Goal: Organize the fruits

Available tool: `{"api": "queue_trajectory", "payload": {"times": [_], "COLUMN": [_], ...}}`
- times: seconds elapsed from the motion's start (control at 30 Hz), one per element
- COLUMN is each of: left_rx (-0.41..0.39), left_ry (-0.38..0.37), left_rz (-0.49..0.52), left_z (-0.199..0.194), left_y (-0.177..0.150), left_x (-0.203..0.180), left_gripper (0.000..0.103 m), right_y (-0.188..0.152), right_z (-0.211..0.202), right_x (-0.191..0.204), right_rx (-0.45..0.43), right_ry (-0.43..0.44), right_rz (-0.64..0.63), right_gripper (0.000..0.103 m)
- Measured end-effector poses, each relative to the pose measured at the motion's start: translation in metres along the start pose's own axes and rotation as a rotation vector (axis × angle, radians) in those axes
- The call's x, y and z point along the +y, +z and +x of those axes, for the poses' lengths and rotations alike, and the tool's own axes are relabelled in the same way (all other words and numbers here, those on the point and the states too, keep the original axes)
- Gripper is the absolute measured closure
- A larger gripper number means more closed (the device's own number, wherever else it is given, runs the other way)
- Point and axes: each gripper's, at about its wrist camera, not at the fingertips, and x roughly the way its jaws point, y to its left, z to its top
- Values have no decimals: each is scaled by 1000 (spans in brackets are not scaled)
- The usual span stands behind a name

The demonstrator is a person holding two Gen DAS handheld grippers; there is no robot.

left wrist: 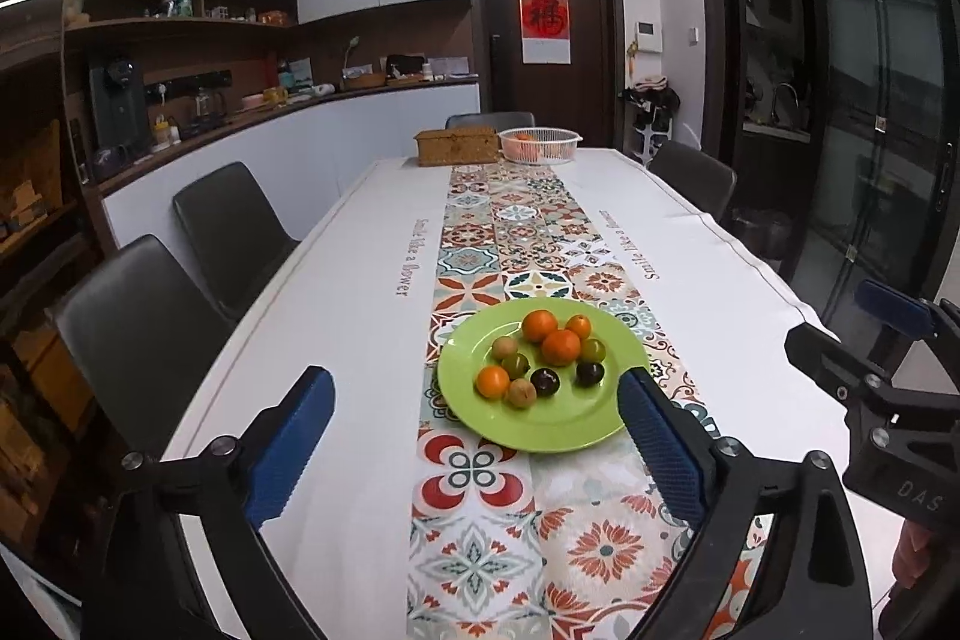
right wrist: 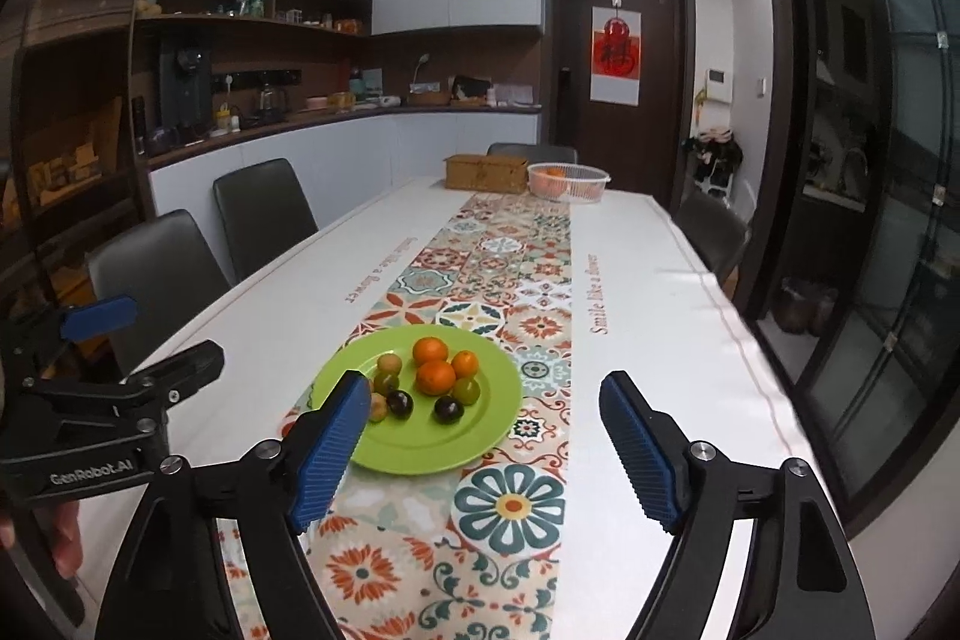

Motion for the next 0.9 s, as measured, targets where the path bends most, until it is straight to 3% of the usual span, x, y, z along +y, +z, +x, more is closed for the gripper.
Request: {"api": "queue_trajectory", "payload": {"times": [0.37,0.9], "left_rx": [-30,-52], "left_ry": [-3,26], "left_rz": [28,60], "left_z": [-36,-52], "left_y": [-7,-13], "left_x": [-1,-10], "left_gripper": [0,0], "right_y": [-7,-20], "right_z": [-31,-48], "right_x": [3,0], "right_rx": [-6,0], "right_ry": [-1,-10], "right_rz": [19,34], "right_gripper": [18,18]}}
